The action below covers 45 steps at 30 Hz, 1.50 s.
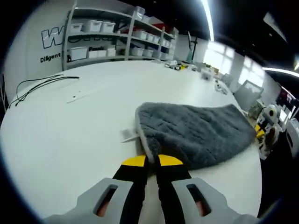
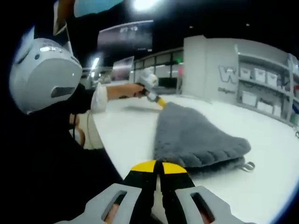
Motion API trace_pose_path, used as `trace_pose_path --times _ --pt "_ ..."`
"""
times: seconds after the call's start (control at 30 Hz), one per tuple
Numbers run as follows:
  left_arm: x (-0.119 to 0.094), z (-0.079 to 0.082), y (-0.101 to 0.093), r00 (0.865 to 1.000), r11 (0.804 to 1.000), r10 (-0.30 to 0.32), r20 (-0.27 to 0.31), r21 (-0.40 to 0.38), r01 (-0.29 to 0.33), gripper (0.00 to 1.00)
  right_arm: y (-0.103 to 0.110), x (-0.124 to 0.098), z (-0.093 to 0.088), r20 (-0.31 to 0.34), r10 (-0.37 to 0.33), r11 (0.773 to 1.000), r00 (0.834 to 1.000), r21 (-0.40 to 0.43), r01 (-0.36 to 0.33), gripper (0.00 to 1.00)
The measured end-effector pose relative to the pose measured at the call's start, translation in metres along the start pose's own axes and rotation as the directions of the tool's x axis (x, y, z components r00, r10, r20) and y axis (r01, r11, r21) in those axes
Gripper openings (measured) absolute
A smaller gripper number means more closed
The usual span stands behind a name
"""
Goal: Open the folded towel by lifting each exposed corner and separating the folded layers until the towel lies flat within the target outline without major curled edges
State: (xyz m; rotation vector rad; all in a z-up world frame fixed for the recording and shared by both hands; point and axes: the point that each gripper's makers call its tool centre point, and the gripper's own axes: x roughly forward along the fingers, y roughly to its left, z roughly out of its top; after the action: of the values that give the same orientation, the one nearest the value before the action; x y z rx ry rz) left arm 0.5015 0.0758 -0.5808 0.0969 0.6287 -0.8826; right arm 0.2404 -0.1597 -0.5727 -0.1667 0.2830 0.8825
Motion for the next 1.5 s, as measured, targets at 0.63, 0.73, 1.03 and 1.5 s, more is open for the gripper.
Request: trace_pose_path --times 0.63,0.73,1.03,1.5 --pt "0.019 0.022 0.015 1.0 1.0 -0.005 0.028 0.016 0.005 0.07 0.004 0.012 0.009 0.028 0.02 1.0 0.999 0.022 -0.02 0.0" --pt "0.025 0.022 0.015 1.0 1.0 0.008 0.023 0.029 -0.009 0.07 0.005 0.014 0.01 0.031 0.023 0.999 0.999 0.025 -0.024 0.0" --pt "0.032 0.031 0.021 1.0 0.999 0.009 0.027 0.052 -0.011 0.07 0.01 0.02 0.009 0.018 0.042 0.999 0.999 0.014 -0.042 0.0" --pt "0.04 0.034 0.023 1.0 0.997 0.02 0.02 0.074 -0.022 0.07 0.015 0.024 0.008 0.012 0.058 0.998 0.998 0.002 -0.058 0.0"
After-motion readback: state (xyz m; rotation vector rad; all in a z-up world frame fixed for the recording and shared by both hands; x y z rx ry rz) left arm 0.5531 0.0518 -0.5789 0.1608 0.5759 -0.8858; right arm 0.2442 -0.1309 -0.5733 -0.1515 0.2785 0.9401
